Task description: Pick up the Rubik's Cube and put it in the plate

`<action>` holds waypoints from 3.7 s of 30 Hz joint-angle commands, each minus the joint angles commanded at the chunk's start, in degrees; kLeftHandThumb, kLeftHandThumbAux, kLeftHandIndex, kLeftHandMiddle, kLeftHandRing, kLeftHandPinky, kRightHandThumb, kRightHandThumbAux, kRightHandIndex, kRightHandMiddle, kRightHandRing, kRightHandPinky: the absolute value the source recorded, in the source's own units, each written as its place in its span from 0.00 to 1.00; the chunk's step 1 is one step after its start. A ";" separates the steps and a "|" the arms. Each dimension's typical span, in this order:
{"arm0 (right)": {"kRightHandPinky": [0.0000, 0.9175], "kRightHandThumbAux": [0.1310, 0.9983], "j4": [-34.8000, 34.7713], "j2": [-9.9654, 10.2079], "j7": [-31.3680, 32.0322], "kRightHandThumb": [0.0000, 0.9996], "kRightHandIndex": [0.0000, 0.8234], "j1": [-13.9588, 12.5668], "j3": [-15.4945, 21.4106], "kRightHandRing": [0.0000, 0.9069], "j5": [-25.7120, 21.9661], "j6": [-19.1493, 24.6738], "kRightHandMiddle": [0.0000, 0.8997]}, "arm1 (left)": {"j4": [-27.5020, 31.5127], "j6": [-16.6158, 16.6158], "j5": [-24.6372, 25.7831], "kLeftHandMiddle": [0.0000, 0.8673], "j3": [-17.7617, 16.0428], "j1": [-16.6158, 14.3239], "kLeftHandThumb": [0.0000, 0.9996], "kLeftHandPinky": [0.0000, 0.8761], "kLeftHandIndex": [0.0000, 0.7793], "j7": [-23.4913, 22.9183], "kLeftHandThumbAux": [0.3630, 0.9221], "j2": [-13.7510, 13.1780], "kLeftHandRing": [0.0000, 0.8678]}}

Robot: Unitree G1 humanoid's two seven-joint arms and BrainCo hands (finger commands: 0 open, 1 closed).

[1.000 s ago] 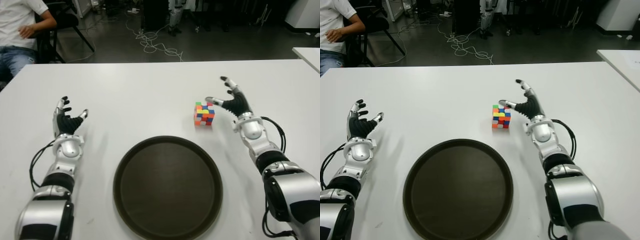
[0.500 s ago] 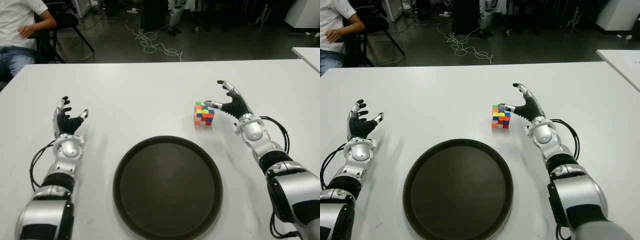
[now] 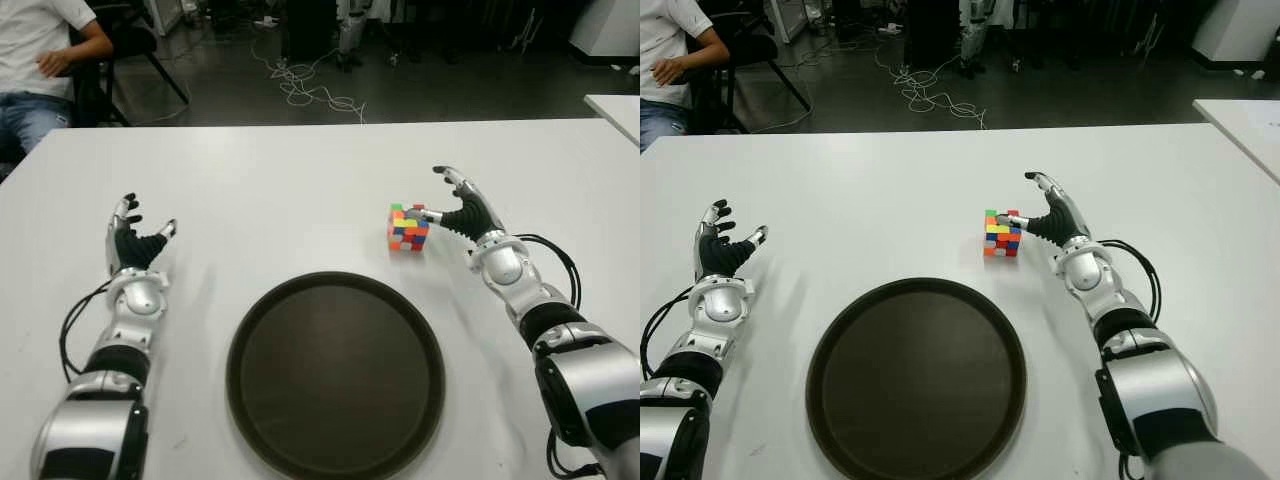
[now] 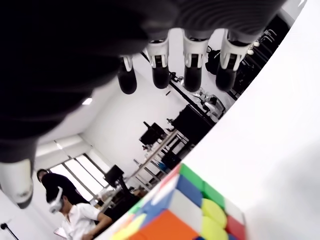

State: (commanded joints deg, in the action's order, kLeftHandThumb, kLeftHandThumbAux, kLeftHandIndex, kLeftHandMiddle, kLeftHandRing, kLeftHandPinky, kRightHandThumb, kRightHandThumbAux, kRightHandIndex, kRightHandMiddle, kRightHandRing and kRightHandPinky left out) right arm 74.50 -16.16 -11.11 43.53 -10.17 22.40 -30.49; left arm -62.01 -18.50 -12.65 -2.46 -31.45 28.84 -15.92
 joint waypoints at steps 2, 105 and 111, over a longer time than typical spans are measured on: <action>0.17 0.44 0.01 -0.12 0.31 0.00 0.04 0.15 -0.23 0.09 0.11 0.01 0.04 | 0.01 -0.04 0.13 0.21 -0.05 -0.03 0.28 0.31 0.15 -0.08 0.70 0.00 0.24; 0.00 0.56 -3.52 -5.88 17.80 0.00 0.00 8.97 -14.67 0.00 10.85 4.91 0.00 | 0.13 1.84 -2.38 0.22 3.07 -0.21 0.19 0.25 0.14 1.96 0.73 -0.05 0.23; 0.00 0.58 -3.62 -5.96 18.06 0.00 0.00 9.14 -15.16 0.00 11.50 5.33 0.01 | 0.01 1.83 -2.15 0.22 2.86 -0.26 0.20 0.27 0.14 1.86 0.73 0.01 0.23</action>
State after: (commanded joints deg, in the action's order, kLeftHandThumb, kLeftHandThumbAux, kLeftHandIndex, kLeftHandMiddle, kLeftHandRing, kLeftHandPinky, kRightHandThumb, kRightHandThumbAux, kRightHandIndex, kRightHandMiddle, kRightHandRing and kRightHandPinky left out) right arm 70.88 -22.12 6.95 52.67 -25.33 33.90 -25.16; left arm -61.99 -16.66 -14.80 0.40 -31.71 30.70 -15.91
